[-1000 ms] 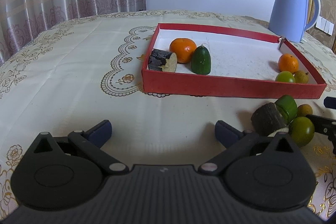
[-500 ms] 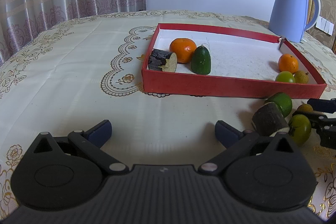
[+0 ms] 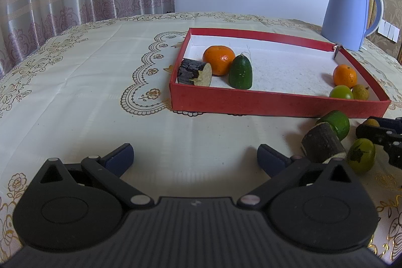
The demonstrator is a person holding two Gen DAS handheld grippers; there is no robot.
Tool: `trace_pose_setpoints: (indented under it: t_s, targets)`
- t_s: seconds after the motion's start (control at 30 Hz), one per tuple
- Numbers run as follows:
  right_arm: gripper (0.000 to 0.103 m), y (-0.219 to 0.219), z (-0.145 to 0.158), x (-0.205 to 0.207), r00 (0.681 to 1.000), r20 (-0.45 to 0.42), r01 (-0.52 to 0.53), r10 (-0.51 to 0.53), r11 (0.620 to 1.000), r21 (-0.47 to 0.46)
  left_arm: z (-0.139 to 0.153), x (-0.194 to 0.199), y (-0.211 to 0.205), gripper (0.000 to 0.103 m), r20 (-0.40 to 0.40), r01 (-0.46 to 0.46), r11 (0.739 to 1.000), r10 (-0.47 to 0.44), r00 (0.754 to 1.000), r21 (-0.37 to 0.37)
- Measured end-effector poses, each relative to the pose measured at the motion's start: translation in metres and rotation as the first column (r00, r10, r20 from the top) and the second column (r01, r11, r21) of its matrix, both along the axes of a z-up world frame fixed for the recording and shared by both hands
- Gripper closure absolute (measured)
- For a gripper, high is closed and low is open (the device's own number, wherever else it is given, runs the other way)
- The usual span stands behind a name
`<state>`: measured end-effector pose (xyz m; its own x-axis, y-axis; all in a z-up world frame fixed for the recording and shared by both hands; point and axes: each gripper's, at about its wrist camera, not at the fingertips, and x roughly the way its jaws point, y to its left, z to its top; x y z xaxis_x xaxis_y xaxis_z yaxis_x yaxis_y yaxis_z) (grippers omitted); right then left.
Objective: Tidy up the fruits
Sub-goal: 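Move the right gripper to the small yellow citrus and close on it, then carry the yellow citrus into the red tray and open the right gripper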
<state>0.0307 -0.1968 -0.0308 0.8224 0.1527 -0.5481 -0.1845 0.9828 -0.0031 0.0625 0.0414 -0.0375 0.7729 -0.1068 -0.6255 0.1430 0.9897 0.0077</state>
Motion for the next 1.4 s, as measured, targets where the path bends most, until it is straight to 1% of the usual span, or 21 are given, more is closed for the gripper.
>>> trace_pose_setpoints:
  t_s: [0.23,0.47,0.87,1.03,1.23,1.4]
  targets:
    - [0.078,-0.006,0.001,-0.002,0.999,0.006,0.038,-0.038,0.999,0.022,0.0,0.0,0.0,0.0,0.0,0.0,1.0,0.0,1.0,0.0]
    - [0.078,-0.016,0.006,-0.012,0.995,0.068,0.068,-0.072,0.995,0.067,0.0,0.0,0.0,0.0,0.0,0.0,1.0,0.0,1.0,0.0]
    - [0.078,-0.023,0.013,-0.024,0.985,0.124,0.111,-0.12,0.991,0.077,0.0,0.0,0.0,0.0,0.0,0.0,1.0,0.0,1.0,0.0]
    - [0.078,-0.025,0.022,-0.01,0.982,0.135,0.124,-0.131,0.99,0.064,0.0,0.0,0.0,0.0,0.001,0.0,1.0,0.0,1.0,0.0]
    - [0.078,-0.023,0.023,0.011,0.987,0.113,0.112,-0.118,0.992,0.061,0.0,0.0,0.0,0.0,0.001,0.0,1.0,0.0,1.0,0.0]
    - [0.078,-0.013,0.029,0.035,0.988,0.116,0.097,-0.1,0.995,0.03,0.0,0.0,0.0,0.0,0.001,0.0,1.0,0.0,1.0,0.0]
